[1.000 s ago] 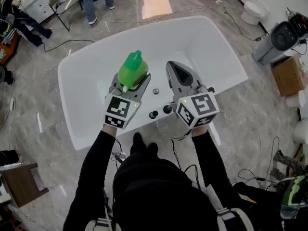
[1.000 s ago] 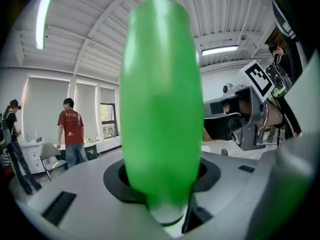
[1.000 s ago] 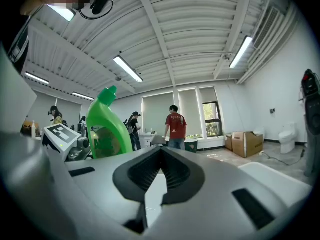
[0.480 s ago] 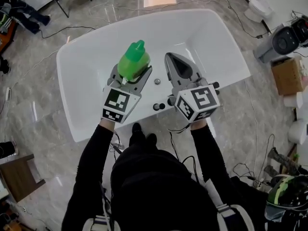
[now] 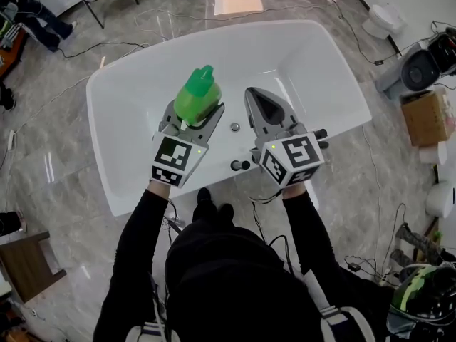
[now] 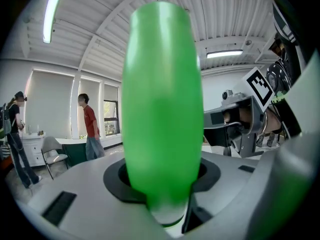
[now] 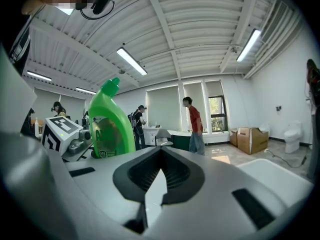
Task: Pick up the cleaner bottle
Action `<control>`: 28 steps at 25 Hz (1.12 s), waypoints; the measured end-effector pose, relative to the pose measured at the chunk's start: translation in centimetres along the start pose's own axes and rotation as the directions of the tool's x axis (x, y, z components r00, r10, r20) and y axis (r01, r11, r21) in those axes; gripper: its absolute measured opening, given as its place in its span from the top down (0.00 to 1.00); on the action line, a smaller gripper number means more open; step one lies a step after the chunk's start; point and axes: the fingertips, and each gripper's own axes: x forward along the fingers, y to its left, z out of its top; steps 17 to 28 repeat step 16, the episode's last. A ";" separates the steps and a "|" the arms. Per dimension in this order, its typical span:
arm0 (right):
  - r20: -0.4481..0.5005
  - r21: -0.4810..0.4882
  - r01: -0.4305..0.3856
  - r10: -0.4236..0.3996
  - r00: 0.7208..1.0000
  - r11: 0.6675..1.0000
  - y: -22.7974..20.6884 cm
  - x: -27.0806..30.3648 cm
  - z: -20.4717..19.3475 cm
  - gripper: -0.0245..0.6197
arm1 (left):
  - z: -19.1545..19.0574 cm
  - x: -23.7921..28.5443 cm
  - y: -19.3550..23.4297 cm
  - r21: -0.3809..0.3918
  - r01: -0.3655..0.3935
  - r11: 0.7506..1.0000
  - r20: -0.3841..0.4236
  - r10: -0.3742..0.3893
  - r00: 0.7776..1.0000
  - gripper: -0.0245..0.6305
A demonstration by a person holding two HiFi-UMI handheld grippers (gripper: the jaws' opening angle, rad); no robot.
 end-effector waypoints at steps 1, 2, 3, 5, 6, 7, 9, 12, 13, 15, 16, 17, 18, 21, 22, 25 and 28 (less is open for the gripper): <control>-0.010 0.004 0.001 -0.001 1.000 1.000 0.1 0.0 0.0 0.96 | 0.0 0.0 0.1 -0.001 -0.001 1.000 0.000 0.001 1.000 0.66; -0.016 0.005 0.002 -0.002 1.000 1.000 0.1 0.0 0.0 0.96 | 0.0 0.0 0.1 -0.003 -0.001 1.000 0.000 0.001 1.000 0.66; -0.020 0.005 0.003 -0.003 1.000 1.000 0.1 0.1 -0.2 0.96 | 0.0 0.1 0.2 -0.006 -0.002 1.000 0.000 0.002 1.000 0.66; -0.025 0.003 0.008 -0.008 1.000 1.000 0.0 0.2 -0.5 0.96 | -0.3 0.2 0.3 -0.012 -0.002 1.000 -0.001 0.002 1.000 0.66; -0.027 0.000 0.010 -0.010 1.000 1.000 -0.1 0.2 -0.7 0.96 | -0.4 0.2 0.3 -0.014 -0.001 1.000 -0.001 0.001 1.000 0.66; -0.029 -0.003 0.013 -0.013 1.000 1.000 -0.2 0.2 -0.7 0.96 | -0.5 0.2 0.3 -0.015 0.000 1.000 -0.001 0.000 1.000 0.66; -0.029 -0.004 0.016 -0.016 0.999 1.000 -0.2 0.2 -0.7 0.96 | -0.4 0.2 0.2 -0.015 0.003 1.000 -0.001 -0.003 1.000 0.66; -0.030 -0.003 0.012 -0.012 0.999 1.000 0.4 0.4 -0.3 0.96 | -0.1 -0.2 0.5 -0.015 0.004 1.000 0.001 -0.004 1.000 0.66; -0.034 -0.004 0.008 -0.008 0.999 1.000 0.6 0.5 -0.1 0.96 | -0.1 -0.3 0.6 -0.015 0.003 1.000 0.002 -0.003 1.000 0.66; -0.040 -0.008 0.001 -0.002 0.999 1.000 1.1 0.7 0.3 0.96 | 0.0 -0.5 0.8 -0.016 0.003 1.000 0.003 -0.002 1.000 0.66; -0.042 -0.010 -0.001 0.001 0.999 1.000 1.3 0.9 0.5 0.96 | 0.1 -0.6 1.0 -0.016 0.002 1.000 0.004 -0.002 1.000 0.66; -0.042 -0.010 -0.001 0.001 0.999 1.000 1.3 0.9 0.5 0.96 | 0.1 -0.6 1.0 -0.016 0.002 1.000 0.004 -0.002 1.000 0.66; -0.042 -0.010 -0.001 0.001 0.999 1.000 1.3 0.9 0.5 0.96 | 0.1 -0.6 1.0 -0.016 0.002 1.000 0.004 -0.002 1.000 0.66; -0.042 -0.010 -0.001 0.001 0.999 1.000 1.3 0.9 0.5 0.96 | 0.1 -0.6 1.0 -0.016 0.002 1.000 0.004 -0.002 1.000 0.66; -0.042 -0.010 -0.001 0.001 0.999 1.000 1.3 0.9 0.5 0.96 | 0.1 -0.6 1.0 -0.016 0.002 1.000 0.004 -0.002 1.000 0.66; -0.042 -0.010 -0.001 0.001 0.999 1.000 1.3 0.9 0.5 0.96 | 0.1 -0.6 1.0 -0.016 0.002 1.000 0.004 -0.002 1.000 0.66; -0.042 -0.010 -0.001 0.001 0.999 1.000 1.3 0.9 0.5 0.96 | 0.1 -0.6 1.0 -0.016 0.002 1.000 0.004 -0.002 1.000 0.66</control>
